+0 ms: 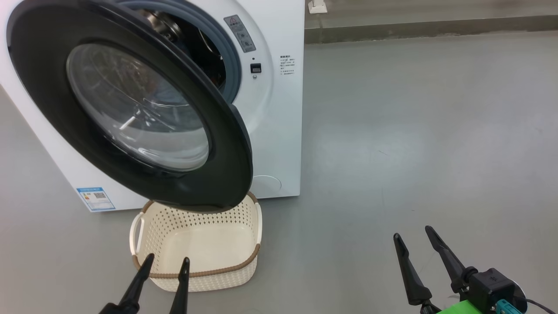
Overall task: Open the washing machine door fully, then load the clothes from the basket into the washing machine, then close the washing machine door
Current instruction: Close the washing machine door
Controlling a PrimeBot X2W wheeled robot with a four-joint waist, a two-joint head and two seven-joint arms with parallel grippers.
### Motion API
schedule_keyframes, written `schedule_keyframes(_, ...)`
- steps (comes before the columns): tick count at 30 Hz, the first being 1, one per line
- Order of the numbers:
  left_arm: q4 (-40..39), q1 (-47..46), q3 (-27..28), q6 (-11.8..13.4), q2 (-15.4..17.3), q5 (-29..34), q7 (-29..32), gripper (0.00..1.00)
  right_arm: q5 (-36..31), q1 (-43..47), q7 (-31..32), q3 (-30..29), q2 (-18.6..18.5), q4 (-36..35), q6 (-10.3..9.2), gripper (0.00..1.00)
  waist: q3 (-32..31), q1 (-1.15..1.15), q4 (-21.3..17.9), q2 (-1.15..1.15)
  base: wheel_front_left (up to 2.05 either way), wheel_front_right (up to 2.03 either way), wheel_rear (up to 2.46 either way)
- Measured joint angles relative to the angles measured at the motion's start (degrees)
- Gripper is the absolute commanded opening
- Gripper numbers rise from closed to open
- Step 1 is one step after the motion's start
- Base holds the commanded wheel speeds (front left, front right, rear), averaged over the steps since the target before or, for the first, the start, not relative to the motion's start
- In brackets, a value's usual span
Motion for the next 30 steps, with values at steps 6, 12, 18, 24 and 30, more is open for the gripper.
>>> schedule_keyframes(6,0.4,0.0,-0.6,0.0,0.0,0.0,0.0,1.0,0.0,0.0,0.0,0.0,0.0,0.0,0.0,0.0,0.2,0.0,0.2,0.0,0.0,0.0,0.0)
schedule_keyframes(12,0.5,-0.1,-1.1,0.0,0.0,0.0,0.0,1.0,0.0,-0.1,0.0,0.2,0.0,-1.3,0.0,0.0,0.6,0.0,0.9,0.0,0.0,0.0,0.0)
schedule_keyframes(18,1.0,-0.4,-1.8,0.0,0.0,-0.1,0.0,1.0,-2.2,-2.6,0.0,1.5,0.0,-0.1,0.0,0.0,1.7,0.0,2.7,0.0,0.0,0.0,0.0)
schedule_keyframes(24,1.2,-2.2,-3.0,0.0,0.0,-0.2,0.0,1.0,-3.1,-10.4,0.0,5.1,-1.2,1.9,0.0,0.0,3.9,0.0,4.8,0.0,0.0,0.0,0.0)
schedule_keyframes(30,1.3,-5.7,-4.4,0.0,0.0,-0.6,0.0,1.0,-2.9,-21.0,0.0,10.2,-5.3,4.6,0.0,0.0,7.3,0.0,7.2,0.0,0.0,0.0,0.0)
